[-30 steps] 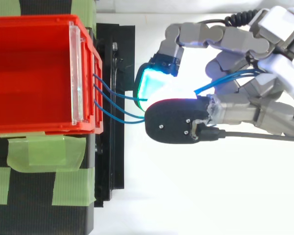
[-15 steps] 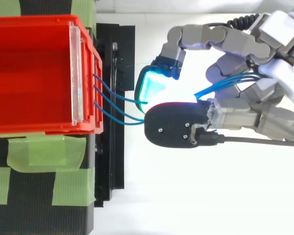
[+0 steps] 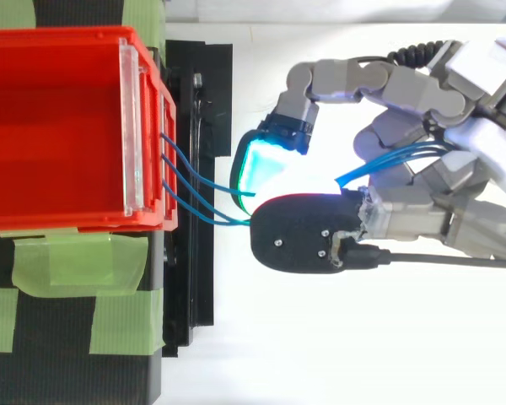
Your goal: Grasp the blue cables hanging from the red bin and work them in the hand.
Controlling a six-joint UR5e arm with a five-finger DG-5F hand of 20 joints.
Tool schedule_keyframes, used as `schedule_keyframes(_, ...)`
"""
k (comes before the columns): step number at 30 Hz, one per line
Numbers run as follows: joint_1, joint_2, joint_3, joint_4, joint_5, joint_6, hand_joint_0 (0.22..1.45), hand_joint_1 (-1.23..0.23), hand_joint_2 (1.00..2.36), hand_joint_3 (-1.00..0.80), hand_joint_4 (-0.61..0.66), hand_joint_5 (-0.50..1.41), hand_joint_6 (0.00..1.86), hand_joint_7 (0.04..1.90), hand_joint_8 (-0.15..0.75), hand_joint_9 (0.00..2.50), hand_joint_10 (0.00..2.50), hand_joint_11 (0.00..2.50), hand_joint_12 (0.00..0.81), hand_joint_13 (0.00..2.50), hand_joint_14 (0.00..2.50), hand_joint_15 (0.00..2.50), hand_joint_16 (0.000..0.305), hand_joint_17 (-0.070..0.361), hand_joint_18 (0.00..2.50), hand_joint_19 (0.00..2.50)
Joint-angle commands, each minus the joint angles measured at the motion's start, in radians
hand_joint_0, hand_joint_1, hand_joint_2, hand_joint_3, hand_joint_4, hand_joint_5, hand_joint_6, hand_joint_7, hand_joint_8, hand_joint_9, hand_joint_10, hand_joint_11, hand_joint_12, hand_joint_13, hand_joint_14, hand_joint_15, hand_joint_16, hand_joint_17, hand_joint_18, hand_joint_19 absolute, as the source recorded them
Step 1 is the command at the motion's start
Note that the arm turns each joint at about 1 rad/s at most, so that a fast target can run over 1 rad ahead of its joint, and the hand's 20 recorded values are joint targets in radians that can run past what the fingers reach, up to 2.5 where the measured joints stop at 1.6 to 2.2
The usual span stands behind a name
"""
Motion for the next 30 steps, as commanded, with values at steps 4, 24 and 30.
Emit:
schedule_keyframes(4, 0.001, 0.0, 0.0, -0.044, -0.001, -0.002, 0.94, -0.64, 1.02, -0.43, 0.25, 0.3, 0.47, 1.36, 0.35, 1.6, 2.5, 2.5, 0.47, 1.75, 2.5, 1.46, 0.186, 0.139, 2.48, 0.56)
schedule_keyframes(24, 0.001, -0.001, 0.0, -0.185, -0.002, -0.002, 0.94, -0.63, 1.02, -0.44, 0.25, 0.3, 0.48, 1.36, 0.35, 1.6, 2.5, 2.5, 0.47, 1.75, 2.5, 1.46, 0.186, 0.139, 2.48, 0.56)
schedule_keyframes(30, 0.001, 0.0, 0.0, -0.185, -0.002, -0.002, 0.94, -0.63, 1.02, -0.44, 0.24, 0.29, 0.48, 1.36, 0.35, 1.6, 2.5, 2.5, 0.47, 1.75, 2.5, 1.46, 0.186, 0.139, 2.48, 0.56)
